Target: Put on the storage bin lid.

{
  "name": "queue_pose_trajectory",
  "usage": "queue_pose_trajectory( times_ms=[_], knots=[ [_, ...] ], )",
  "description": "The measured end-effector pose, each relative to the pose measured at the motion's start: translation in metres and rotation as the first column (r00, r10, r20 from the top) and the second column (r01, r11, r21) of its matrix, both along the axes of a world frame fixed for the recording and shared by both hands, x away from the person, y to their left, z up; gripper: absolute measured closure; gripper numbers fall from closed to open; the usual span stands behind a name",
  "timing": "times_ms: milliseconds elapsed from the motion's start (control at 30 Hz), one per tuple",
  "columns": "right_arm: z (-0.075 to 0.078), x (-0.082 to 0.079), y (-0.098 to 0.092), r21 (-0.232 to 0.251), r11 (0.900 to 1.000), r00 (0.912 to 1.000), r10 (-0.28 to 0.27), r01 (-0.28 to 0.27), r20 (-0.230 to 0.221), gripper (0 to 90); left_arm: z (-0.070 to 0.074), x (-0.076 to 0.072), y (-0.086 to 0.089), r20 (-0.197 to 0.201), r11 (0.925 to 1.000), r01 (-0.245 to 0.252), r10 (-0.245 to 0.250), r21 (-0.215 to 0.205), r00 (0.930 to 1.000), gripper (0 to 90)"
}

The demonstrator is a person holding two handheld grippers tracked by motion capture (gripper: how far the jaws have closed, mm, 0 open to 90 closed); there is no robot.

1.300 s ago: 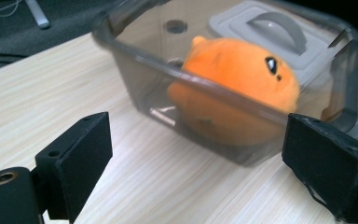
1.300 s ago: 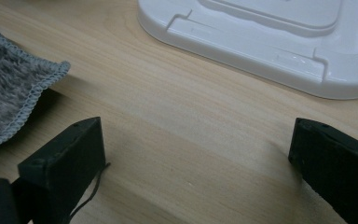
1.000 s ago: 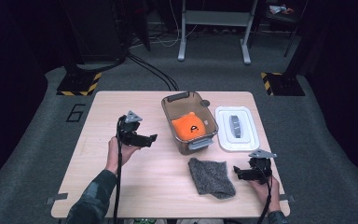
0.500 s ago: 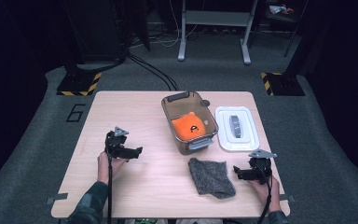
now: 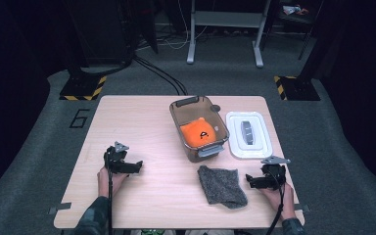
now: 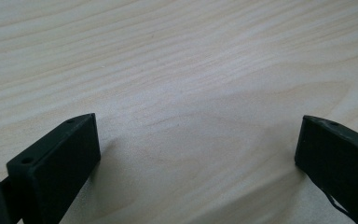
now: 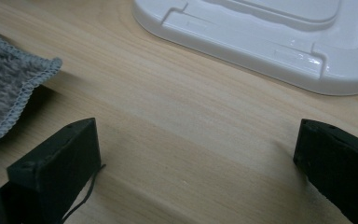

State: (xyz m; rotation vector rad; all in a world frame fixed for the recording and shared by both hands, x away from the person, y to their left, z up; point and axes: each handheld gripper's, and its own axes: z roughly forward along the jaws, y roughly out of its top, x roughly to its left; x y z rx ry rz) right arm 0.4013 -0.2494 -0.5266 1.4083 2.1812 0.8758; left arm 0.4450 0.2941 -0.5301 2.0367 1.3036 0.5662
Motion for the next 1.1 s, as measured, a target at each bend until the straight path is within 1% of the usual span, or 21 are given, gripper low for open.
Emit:
queue_pose_trajectory(
  times_ms=[33, 67, 133, 167, 200, 233, 267, 333, 400, 467, 600, 633, 667, 733, 800, 833, 867, 933, 967, 1033, 1100],
  knots=[
    [0.0, 0.001, -0.001, -0.002, 1.0, 1.0, 0.004, -0.004, 0.0, 0.0, -0.001, 0.0, 0.001, 0.006, 1.0, -0.001, 0.001, -0.007, 1.0, 0.0],
    [0.0, 0.002, -0.003, -0.011, 1.0, 1.0, 0.009, -0.009, 0.001, 0.0, 0.0, 0.0, 0.001, -0.003, 1.0, 0.003, -0.004, -0.005, 1.0, 0.0],
    [0.001, 0.002, -0.002, 0.005, 1.0, 0.9999, -0.008, 0.008, -0.013, 1.1, 0.0, 0.0, 0.001, -0.002, 1.0, 0.005, -0.005, -0.004, 1.0, 0.0],
    [0.002, 0.003, -0.005, -0.006, 1.0, 0.9999, 0.01, -0.01, -0.01, 3.5, 0.0, 0.0, 0.001, -0.001, 1.0, 0.005, -0.005, -0.003, 1.0, 0.0],
    [0.004, 0.002, -0.004, 0.013, 1.0, 0.9998, -0.011, 0.011, -0.015, 4.0, 0.0, 0.0, 0.001, -0.002, 0.9999, 0.01, -0.01, -0.001, 0.9999, 0.0],
    [0.005, 0.003, -0.008, 0.012, 1.0, 1.0, -0.009, 0.009, -0.002, 3.6, 0.0, 0.0, 0.001, -0.002, 1.0, 0.008, -0.008, -0.004, 1.0, 0.0],
    [0.007, 0.004, -0.01, 0.018, 1.0, 0.9999, -0.011, 0.011, -0.009, 3.1, 0.0, 0.0, 0.001, -0.002, 0.9999, 0.011, -0.011, -0.002, 0.9999, 0.0],
    [0.012, 0.006, -0.013, 0.031, 0.999, 0.9997, -0.025, 0.025, -0.007, 2.2, 0.0, 0.0, 0.001, -0.002, 1.0, 0.008, -0.008, -0.004, 1.0, 0.0],
    [0.017, 0.009, -0.015, 0.037, 0.999, 0.9996, -0.024, 0.024, -0.018, 1.5, -0.001, 0.001, 0.001, 0.006, 0.9999, 0.013, -0.013, -0.005, 0.9999, 0.0],
    [0.023, 0.012, -0.016, 0.031, 0.999, 0.9997, -0.018, 0.018, -0.016, 1.1, -0.001, 0.001, 0.0, 0.008, 0.9999, 0.011, -0.011, -0.006, 0.9999, 0.0],
    [0.033, 0.024, -0.013, 0.026, 0.999, 0.9997, -0.022, 0.022, -0.013, 0.3, -0.001, 0.001, 0.0, 0.006, 0.9999, 0.01, -0.01, -0.003, 0.9999, 0.0],
    [0.036, 0.027, -0.011, 0.034, 0.999, 0.9996, -0.025, 0.025, -0.014, 0.2, -0.001, 0.001, 0.0, 0.006, 1.0, 0.007, -0.007, -0.004, 1.0, 0.0],
    [0.036, 0.027, -0.011, 0.034, 0.999, 0.9996, -0.025, 0.025, -0.014, 0.2, -0.001, 0.001, 0.0, 0.006, 1.0, 0.007, -0.007, -0.004, 1.0, 0.0],
    [0.042, 0.038, -0.007, 0.032, 0.999, 0.9996, -0.028, 0.028, -0.008, 0.1, -0.001, 0.001, 0.0, 0.005, 1.0, 0.004, -0.004, -0.004, 1.0, 0.0],
    [0.047, 0.048, -0.003, 0.051, 0.998, 0.9991, -0.036, 0.038, -0.022, 0.0, -0.001, 0.001, -0.001, 0.002, 1.0, 0.002, -0.002, -0.007, 1.0, 0.0],
    [0.047, 0.048, -0.003, 0.051, 0.998, 0.9991, -0.036, 0.038, -0.022, 0.0, -0.001, 0.001, -0.001, 0.002, 1.0, 0.002, -0.002, -0.007, 1.0, 0.0],
    [0.05, 0.056, 0.0, 0.049, 0.998, 0.999, -0.039, 0.04, -0.021, 0.0, 0.0, 0.001, 0.0, -0.005, 1.0, 0.008, -0.008, -0.005, 1.0, 0.0],
    [0.052, 0.063, 0.003, 0.048, 0.998, 0.999, -0.043, 0.043, -0.017, 0.0, -0.001, 0.003, -0.001, 0.009, 0.9999, 0.01, -0.01, -0.006, 0.9999, 0.0],
    [0.053, 0.068, 0.004, 0.047, 0.998, 0.9989, -0.044, 0.044, -0.018, 0.0, -0.001, 0.003, -0.001, 0.01, 0.9999, 0.007, -0.007, -0.011, 0.9999, 0.0],
    [0.054, 0.076, 0.006, 0.044, 0.998, 0.9986, -0.052, 0.053, -0.01, 0.5, -0.001, 0.003, -0.001, 0.006, 0.9999, 0.013, -0.013, -0.002, 0.9999, 0.0],
    [0.055, 0.085, 0.007, 0.046, 0.997, 0.998, -0.058, 0.059, -0.025, 0.6, -0.001, 0.003, -0.001, 0.007, 0.9999, 0.011, -0.011, -0.004, 0.9999, 0.0]
  ],
)
